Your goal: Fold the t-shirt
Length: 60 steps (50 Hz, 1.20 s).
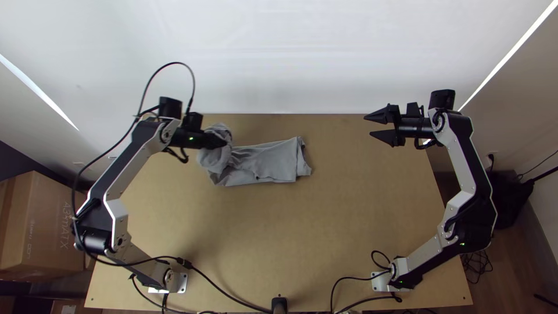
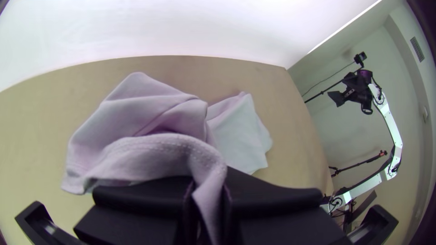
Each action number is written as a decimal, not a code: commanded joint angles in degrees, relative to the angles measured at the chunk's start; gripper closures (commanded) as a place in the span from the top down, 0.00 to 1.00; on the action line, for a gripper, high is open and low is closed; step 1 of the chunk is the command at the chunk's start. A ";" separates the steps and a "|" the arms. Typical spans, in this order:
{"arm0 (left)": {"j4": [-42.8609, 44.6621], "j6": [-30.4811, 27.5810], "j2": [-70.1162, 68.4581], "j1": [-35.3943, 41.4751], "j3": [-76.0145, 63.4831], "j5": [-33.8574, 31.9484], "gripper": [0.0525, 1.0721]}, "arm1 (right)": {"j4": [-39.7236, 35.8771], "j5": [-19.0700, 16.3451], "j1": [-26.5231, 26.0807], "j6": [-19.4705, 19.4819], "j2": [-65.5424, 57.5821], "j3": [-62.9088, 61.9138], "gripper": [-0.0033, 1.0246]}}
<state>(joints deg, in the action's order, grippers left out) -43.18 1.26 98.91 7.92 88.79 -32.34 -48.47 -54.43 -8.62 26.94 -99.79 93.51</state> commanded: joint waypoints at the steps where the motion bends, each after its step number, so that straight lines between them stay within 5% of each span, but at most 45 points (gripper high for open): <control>1: 0.20 3.75 4.89 4.03 5.51 0.96 0.02 | 0.13 0.21 0.54 -0.31 2.23 -2.11 0.96; 33: 0.29 12.45 25.54 18.88 28.63 5.09 0.03 | 2.15 1.79 2.47 -0.31 4.51 -7.56 0.96; 35: -0.59 12.37 26.51 20.03 29.68 5.09 0.15 | 2.24 1.88 2.56 -0.40 4.69 -7.91 0.96; 39: -2.96 12.19 28.70 22.66 32.14 5.09 0.95 | 2.50 1.88 2.73 -0.57 4.78 -8.79 0.96; 45: -2.44 12.10 30.81 26.18 39.53 5.09 0.96 | 4.43 3.11 4.67 -0.66 4.78 -12.22 0.96; 54: 15.23 20.80 26.51 27.32 40.84 5.27 0.96 | 10.67 7.50 11.26 -0.48 3.72 -20.04 0.96; 60: 16.37 20.54 24.92 24.95 40.76 6.76 0.96 | 13.40 9.08 14.51 -0.31 2.41 -21.71 0.96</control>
<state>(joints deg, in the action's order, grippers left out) -27.77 19.55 127.57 35.90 128.01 -26.61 -37.15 -46.28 3.97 26.55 -96.31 73.23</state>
